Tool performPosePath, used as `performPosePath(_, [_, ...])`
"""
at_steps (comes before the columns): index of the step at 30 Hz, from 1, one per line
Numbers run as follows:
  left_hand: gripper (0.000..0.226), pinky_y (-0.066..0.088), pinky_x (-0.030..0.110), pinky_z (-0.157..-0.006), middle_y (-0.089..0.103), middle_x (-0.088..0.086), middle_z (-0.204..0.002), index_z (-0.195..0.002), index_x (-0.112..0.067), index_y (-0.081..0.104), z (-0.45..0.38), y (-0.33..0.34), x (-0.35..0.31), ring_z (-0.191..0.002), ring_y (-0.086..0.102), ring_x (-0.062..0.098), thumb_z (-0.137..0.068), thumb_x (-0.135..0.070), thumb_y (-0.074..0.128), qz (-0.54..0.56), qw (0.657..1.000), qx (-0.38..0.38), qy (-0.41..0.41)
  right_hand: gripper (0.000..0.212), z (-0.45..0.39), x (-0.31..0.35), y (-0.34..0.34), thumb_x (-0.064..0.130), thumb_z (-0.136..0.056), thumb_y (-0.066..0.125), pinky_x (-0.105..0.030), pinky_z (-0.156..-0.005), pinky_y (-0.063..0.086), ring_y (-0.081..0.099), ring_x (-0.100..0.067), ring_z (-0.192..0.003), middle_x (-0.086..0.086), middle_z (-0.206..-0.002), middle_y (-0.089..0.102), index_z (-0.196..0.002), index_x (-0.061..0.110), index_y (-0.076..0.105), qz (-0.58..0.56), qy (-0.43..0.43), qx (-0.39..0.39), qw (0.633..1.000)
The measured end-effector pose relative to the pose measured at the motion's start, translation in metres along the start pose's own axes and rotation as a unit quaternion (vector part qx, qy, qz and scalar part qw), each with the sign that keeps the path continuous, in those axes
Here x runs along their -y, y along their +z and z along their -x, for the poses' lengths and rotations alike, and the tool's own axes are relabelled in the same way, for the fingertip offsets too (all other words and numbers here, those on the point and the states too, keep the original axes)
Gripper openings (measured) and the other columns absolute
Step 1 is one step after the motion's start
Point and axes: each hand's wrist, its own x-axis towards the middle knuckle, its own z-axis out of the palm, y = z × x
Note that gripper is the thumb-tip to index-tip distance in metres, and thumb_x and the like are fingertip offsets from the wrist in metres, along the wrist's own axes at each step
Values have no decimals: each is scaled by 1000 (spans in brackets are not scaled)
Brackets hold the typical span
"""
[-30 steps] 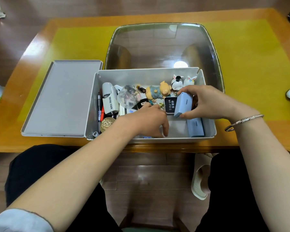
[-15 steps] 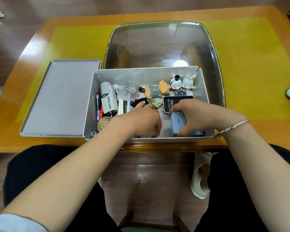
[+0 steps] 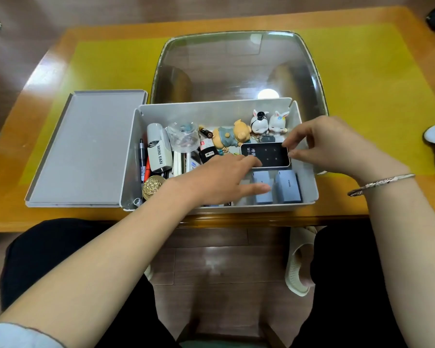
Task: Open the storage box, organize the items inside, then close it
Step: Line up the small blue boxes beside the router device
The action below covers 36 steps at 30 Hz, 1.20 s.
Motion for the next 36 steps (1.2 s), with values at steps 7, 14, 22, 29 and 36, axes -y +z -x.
performPosePath(7, [96,32,40,-99,54,1,-131,-145,-26,26,6,11,-8,-120,48,25,-71,-83,46,-100,994,44,10,20,3,-8,0,16,-81,70,-14,-57,33,50,5,-65,16,-76,65,-97,30,71,26,16,29,999])
performPosePath(14, [66,28,40,-93,54,0,-127,-144,-25,29,7,25,-16,-115,46,23,-89,-50,55,-149,987,17,52,27,2,-3,8,13,-84,65,-22,-76,41,55,-9,-84,11,-93,68,-104,31,70,67,27,104,992])
performPosePath(22, [56,31,39,-93,53,2,-128,-144,-22,29,3,29,-22,-118,44,24,-95,-38,49,-174,982,4,76,32,2,-1,14,5,-87,56,-22,-80,45,61,-13,-95,4,-103,70,-109,24,70,72,34,162,983])
performPosePath(29, [57,32,41,-92,56,3,-127,-147,-16,21,3,33,-23,-116,46,25,-99,-37,41,-204,976,11,78,32,1,0,15,2,-86,55,-22,-78,46,61,-13,-92,4,-103,70,-103,24,72,82,37,174,981])
performPosePath(36, [57,32,41,-91,57,4,-125,-148,-14,20,3,34,-22,-118,46,25,-99,-37,39,-197,977,11,82,33,-3,-1,16,0,-84,57,-22,-72,48,58,-8,-81,8,-95,68,-90,27,75,95,40,189,977])
